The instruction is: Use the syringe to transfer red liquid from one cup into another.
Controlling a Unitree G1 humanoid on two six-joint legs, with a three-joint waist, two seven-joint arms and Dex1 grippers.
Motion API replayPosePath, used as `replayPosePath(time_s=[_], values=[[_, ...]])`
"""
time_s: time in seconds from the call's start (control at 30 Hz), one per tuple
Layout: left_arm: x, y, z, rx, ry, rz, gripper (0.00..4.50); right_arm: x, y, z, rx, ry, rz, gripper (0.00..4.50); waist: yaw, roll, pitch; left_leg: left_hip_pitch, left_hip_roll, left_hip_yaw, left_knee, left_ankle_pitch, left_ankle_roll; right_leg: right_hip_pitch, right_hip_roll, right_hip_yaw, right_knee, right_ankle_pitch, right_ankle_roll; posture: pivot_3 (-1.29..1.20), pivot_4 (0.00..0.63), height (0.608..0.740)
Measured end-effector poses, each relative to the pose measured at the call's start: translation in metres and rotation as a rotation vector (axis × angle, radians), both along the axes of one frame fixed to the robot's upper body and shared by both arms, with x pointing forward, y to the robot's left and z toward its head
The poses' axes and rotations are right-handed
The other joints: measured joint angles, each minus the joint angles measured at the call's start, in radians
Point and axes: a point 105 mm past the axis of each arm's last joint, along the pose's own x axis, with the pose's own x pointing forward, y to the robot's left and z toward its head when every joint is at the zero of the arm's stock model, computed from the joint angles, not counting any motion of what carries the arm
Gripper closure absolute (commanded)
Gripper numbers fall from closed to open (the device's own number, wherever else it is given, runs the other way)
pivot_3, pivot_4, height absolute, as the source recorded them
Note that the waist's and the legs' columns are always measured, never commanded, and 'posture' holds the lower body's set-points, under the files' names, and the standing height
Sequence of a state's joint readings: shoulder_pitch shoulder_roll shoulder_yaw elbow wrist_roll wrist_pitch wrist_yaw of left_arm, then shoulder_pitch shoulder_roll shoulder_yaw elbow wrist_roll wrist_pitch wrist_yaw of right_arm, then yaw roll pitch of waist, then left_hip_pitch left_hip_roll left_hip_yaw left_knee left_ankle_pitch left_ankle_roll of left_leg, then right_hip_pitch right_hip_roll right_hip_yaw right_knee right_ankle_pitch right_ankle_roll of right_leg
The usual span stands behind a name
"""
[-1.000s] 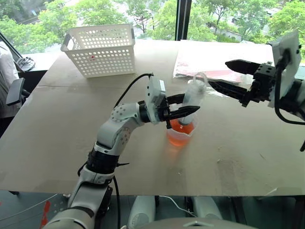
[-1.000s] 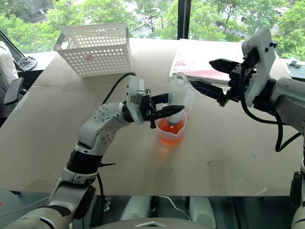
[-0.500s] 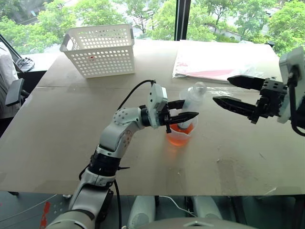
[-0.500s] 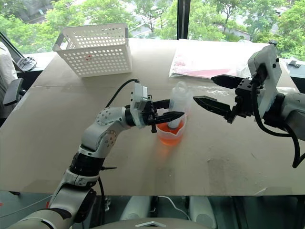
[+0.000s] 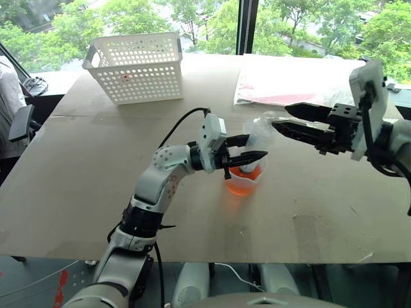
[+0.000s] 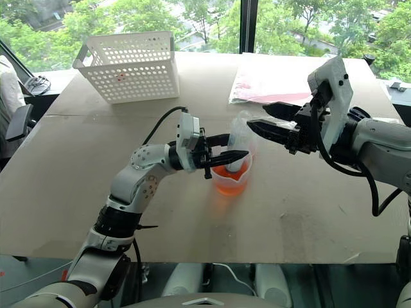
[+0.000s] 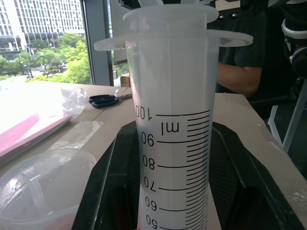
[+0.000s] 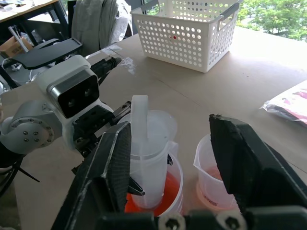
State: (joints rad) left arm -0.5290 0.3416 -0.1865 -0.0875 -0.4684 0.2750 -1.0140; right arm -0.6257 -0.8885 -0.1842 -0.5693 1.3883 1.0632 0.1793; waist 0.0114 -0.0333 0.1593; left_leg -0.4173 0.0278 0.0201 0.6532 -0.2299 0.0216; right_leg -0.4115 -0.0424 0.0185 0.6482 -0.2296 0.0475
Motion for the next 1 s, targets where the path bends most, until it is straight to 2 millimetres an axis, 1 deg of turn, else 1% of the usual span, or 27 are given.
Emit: replayPosePath(time_s=[0.23, 0.37, 0.6, 0.77, 1.0], values=[[0.004, -0.002, 0.001, -0.008, -0.002, 0.037, 3.18, 0.004, 0.006, 0.000, -0.033, -0.010, -0.017, 1.72, 0.001, 0.000, 0.000, 0.000, 0.000, 0.000, 0.000, 0.000, 0.000, 0.000, 0.000, 0.000, 0.000, 0.000, 0.000, 0.00, 0.150, 0.740], [0.006, -0.002, 0.002, -0.006, -0.012, 0.072, 3.18, 0.009, 0.000, -0.003, -0.118, -0.036, -0.108, 1.72, 0.001, 0.000, 0.000, 0.000, 0.000, 0.000, 0.000, 0.000, 0.000, 0.000, 0.000, 0.000, 0.000, 0.000, 0.000, 0.00, 0.150, 0.740], [0.011, -0.001, 0.003, 0.008, -0.038, 0.140, 3.18, 0.009, 0.008, 0.001, -0.202, -0.114, -0.230, 1.72, 0.000, 0.001, -0.001, 0.000, 0.003, 0.000, 0.000, 0.000, 0.000, 0.000, 0.000, 0.000, 0.000, 0.000, 0.000, 0.00, 0.150, 0.740], [0.013, -0.002, 0.003, 0.008, -0.047, 0.162, 3.18, 0.013, 0.012, -0.002, -0.145, -0.074, -0.306, 1.72, 0.000, 0.001, -0.001, 0.000, 0.004, 0.001, 0.000, 0.000, 0.000, 0.000, 0.001, 0.001, -0.001, 0.000, 0.000, 0.00, 0.150, 0.740], [0.013, -0.002, 0.003, 0.002, -0.043, 0.167, 3.18, 0.014, 0.013, -0.002, -0.111, -0.042, -0.374, 1.72, 0.000, 0.001, -0.001, 0.000, 0.004, 0.001, 0.000, 0.000, 0.000, 0.000, 0.001, 0.001, -0.001, 0.000, 0.000, 0.00, 0.150, 0.740]])
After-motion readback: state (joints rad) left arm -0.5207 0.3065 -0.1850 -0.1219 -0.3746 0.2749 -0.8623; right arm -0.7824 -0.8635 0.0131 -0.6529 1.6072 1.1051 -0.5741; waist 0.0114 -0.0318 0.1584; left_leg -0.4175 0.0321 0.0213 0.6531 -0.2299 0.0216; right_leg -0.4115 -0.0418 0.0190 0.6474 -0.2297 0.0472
